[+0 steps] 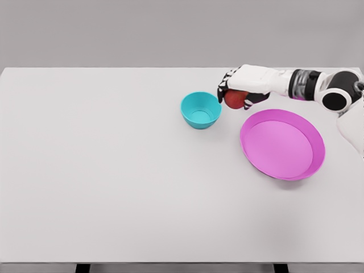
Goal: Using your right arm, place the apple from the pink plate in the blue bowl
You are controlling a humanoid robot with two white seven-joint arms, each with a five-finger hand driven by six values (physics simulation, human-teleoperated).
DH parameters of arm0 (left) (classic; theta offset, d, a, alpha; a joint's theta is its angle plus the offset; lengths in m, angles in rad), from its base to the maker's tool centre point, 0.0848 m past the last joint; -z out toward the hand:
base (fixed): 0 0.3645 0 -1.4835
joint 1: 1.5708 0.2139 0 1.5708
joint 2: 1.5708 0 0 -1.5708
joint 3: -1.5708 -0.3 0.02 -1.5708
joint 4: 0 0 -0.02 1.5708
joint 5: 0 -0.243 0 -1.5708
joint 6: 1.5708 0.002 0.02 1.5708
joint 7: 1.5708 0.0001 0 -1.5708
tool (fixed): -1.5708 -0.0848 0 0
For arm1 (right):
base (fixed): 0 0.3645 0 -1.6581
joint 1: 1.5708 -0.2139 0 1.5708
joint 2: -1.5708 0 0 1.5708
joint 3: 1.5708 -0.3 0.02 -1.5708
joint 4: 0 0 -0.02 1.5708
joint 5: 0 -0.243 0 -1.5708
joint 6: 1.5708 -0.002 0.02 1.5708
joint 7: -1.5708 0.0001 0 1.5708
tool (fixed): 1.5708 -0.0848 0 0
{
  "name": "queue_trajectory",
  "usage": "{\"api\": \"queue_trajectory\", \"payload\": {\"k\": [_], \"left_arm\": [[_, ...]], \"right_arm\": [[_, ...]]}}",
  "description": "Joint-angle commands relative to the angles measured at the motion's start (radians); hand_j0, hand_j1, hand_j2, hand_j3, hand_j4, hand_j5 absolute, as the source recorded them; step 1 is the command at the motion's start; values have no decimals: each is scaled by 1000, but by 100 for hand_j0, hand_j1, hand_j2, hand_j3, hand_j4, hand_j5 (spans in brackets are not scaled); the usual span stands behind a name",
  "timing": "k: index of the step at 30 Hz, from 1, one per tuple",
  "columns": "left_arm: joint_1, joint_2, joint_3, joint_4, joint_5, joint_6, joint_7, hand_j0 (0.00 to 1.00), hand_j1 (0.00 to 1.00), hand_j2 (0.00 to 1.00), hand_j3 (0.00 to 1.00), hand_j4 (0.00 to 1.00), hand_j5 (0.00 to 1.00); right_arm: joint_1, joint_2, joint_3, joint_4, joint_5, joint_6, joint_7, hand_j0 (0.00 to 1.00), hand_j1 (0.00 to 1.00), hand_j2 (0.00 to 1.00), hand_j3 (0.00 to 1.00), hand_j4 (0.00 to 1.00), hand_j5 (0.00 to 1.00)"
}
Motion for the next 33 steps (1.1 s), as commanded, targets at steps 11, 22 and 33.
{"api": "queue_trajectory", "payload": {"k": [11,22,33], "left_arm": [[0,0,0,0,0,0,0,100,100,100,100,100,100],[0,0,0,0,0,0,0,100,100,100,100,100,100],[0,0,0,1,0,0,0,100,100,100,100,100,100]], "right_arm": [[-44,117,7,94,59,3,-1,50,50,50,50,50,50],[-71,200,11,139,116,3,-1,50,50,50,50,50,50],[-72,221,47,152,119,3,-1,52,52,52,52,52,52]]}}
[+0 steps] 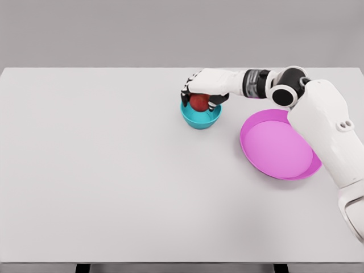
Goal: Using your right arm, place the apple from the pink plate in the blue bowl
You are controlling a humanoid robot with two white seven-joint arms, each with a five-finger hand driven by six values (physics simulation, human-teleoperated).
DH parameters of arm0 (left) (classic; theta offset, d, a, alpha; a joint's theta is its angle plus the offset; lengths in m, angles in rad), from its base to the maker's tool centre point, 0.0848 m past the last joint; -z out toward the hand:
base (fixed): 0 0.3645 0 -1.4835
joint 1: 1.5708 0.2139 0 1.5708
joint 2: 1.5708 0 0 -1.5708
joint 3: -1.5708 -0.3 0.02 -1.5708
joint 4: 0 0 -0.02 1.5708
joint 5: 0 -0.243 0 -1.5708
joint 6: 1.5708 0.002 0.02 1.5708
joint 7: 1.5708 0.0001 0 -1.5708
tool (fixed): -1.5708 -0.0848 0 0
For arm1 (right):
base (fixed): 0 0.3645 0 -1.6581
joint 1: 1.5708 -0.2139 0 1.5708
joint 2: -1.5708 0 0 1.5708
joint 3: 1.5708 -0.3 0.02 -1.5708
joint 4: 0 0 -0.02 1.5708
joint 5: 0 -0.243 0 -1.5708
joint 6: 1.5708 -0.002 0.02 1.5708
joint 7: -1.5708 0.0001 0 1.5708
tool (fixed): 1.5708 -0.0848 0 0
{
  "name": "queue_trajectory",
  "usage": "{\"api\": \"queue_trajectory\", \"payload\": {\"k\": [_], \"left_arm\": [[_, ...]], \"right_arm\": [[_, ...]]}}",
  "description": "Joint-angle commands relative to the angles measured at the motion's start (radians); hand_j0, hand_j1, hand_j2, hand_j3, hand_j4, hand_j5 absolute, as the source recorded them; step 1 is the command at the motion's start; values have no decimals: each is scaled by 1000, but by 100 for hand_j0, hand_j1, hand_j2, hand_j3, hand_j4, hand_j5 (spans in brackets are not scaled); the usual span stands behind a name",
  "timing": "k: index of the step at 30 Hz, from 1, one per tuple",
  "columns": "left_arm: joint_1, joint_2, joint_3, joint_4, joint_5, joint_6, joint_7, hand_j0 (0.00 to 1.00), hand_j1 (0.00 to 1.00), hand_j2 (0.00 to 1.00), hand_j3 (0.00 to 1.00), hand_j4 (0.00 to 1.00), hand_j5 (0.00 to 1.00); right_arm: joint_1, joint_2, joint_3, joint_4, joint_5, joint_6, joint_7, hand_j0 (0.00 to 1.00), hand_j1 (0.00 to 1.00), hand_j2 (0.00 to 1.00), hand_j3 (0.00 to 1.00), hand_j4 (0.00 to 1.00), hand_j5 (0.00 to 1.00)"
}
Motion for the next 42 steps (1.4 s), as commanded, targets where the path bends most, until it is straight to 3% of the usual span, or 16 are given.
{"api": "queue_trajectory", "payload": {"k": [1,6,7,8,18,23,25,28,31,33,37,42], "left_arm": [[0,0,0,0,0,0,0,100,100,100,100,100,100],[0,0,0,0,0,0,0,100,100,100,100,100,100],[0,0,0,0,0,0,0,100,100,100,100,100,100],[0,0,0,0,0,0,0,100,100,100,100,100,100],[0,0,0,0,0,0,0,100,100,100,100,100,100],[0,0,0,0,0,0,0,100,100,100,100,100,100],[0,0,0,0,0,0,0,100,100,100,100,100,100],[0,0,0,0,0,0,0,100,100,100,100,100,100],[0,0,0,0,0,0,0,100,100,100,100,100,100],[0,0,0,1,0,0,0,100,100,100,100,100,100],[0,0,0,0,0,0,0,100,100,100,100,100,100],[0,0,0,0,0,0,0,100,100,100,100,100,100]], "right_arm": [[0,1,3,-1,-5,3,0,53,53,53,53,53,53],[0,1,11,-3,-5,3,0,55,55,55,55,55,55],[0,1,11,-3,-5,3,0,71,71,71,71,71,71],[0,1,11,-3,-5,3,0,100,100,100,100,100,100],[-21,-22,-31,-21,-16,3,0,100,100,100,100,100,100],[-3,-154,-157,-159,-45,3,0,100,100,100,100,100,100],[26,-240,-178,-165,-107,3,0,100,100,100,100,100,100],[77,-277,-244,-159,-171,3,0,100,100,100,100,100,100],[233,-261,-454,-191,-229,3,0,100,100,100,100,100,100],[334,-263,-571,-260,-229,3,0,100,100,100,100,100,100],[422,-277,-611,-293,-228,3,0,100,100,100,100,100,100],[437,-277,-611,-294,-228,3,0,100,100,100,100,100,100]]}}
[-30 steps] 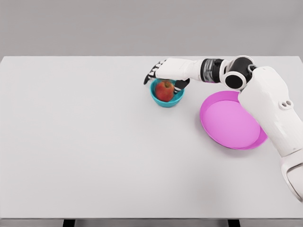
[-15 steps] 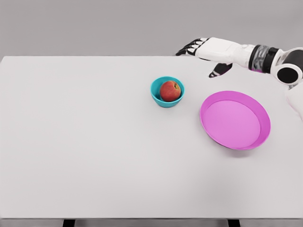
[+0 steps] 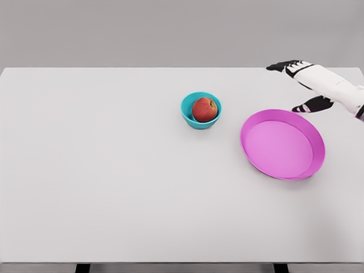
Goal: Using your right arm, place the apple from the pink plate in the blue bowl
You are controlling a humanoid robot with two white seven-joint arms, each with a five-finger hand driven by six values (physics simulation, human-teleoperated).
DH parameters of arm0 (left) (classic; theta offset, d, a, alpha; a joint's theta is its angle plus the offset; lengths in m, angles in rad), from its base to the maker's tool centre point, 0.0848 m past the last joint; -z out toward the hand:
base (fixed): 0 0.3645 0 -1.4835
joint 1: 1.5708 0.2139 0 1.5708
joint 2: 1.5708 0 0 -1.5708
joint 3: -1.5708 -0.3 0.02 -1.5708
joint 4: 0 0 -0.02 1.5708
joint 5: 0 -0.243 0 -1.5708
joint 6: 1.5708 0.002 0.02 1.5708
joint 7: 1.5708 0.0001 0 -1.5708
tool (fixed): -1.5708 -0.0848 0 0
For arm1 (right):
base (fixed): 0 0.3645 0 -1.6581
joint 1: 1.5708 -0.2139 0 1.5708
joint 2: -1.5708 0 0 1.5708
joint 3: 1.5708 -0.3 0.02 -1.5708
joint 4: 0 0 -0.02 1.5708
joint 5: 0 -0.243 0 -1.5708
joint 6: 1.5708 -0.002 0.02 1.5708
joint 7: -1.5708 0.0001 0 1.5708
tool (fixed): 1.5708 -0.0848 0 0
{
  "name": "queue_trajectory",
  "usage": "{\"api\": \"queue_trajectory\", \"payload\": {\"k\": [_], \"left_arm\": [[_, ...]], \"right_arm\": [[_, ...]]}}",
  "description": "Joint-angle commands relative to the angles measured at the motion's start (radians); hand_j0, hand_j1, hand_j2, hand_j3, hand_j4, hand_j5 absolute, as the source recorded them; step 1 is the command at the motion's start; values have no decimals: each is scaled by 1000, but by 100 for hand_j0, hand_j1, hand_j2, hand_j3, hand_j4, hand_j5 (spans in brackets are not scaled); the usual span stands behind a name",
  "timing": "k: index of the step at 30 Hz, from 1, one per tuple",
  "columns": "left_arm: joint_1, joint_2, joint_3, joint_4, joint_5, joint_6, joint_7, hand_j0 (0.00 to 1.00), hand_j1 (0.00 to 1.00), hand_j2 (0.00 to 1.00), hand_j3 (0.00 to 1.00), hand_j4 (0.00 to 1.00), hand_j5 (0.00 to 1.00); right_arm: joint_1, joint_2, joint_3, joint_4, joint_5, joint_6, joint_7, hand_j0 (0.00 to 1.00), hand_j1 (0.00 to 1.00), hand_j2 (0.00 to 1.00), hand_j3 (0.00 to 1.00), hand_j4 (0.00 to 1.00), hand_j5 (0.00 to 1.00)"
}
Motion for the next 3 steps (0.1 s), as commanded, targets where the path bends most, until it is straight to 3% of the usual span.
{"api": "queue_trajectory", "payload": {"k": [1,3], "left_arm": [[0,0,0,0,0,0,0,100,100,100,100,100,100],[-8,0,-2,-2,-2,-5,0,100,100,100,100,100,100]], "right_arm": [[0,-1,-9,-5,-8,3,-1,100,100,100,100,100,100],[0,-3,-9,-5,-8,3,-1,100,100,100,100,100,100]]}}
